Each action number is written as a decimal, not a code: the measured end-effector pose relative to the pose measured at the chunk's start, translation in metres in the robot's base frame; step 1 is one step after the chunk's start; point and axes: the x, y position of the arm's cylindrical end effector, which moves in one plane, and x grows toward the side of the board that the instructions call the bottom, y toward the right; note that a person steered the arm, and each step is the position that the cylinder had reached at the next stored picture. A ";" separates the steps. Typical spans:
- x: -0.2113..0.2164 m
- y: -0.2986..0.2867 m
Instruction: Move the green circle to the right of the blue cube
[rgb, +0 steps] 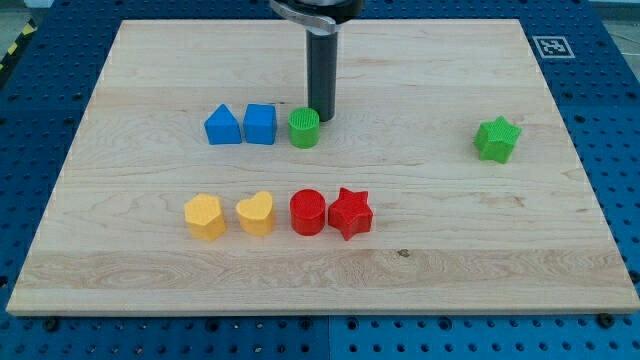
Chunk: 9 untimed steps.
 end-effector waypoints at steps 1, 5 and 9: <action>-0.018 0.032; 0.062 0.000; 0.060 0.023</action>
